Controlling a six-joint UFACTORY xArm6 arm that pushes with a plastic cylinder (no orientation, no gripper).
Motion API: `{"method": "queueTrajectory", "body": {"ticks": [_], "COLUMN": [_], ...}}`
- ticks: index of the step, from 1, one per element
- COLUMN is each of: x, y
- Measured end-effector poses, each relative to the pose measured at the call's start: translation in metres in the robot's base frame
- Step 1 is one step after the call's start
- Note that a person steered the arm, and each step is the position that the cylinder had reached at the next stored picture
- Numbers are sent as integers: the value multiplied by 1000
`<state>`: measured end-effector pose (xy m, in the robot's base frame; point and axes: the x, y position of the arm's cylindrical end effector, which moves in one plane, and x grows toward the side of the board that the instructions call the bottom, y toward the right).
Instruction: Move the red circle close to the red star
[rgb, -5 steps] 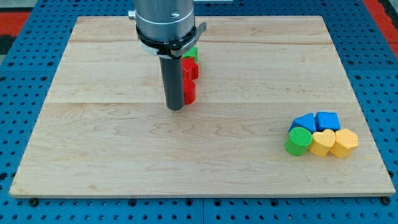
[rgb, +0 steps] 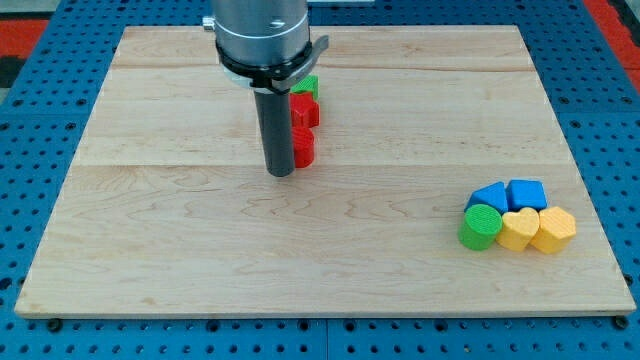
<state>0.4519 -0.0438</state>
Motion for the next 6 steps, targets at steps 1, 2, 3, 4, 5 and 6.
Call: {"method": "queueTrajectory", "body": {"ticks": [1, 2, 3, 4, 5, 6], "x": [0, 0, -4, -11, -11, -4], "y": [6, 6, 6, 6, 3, 25]}}
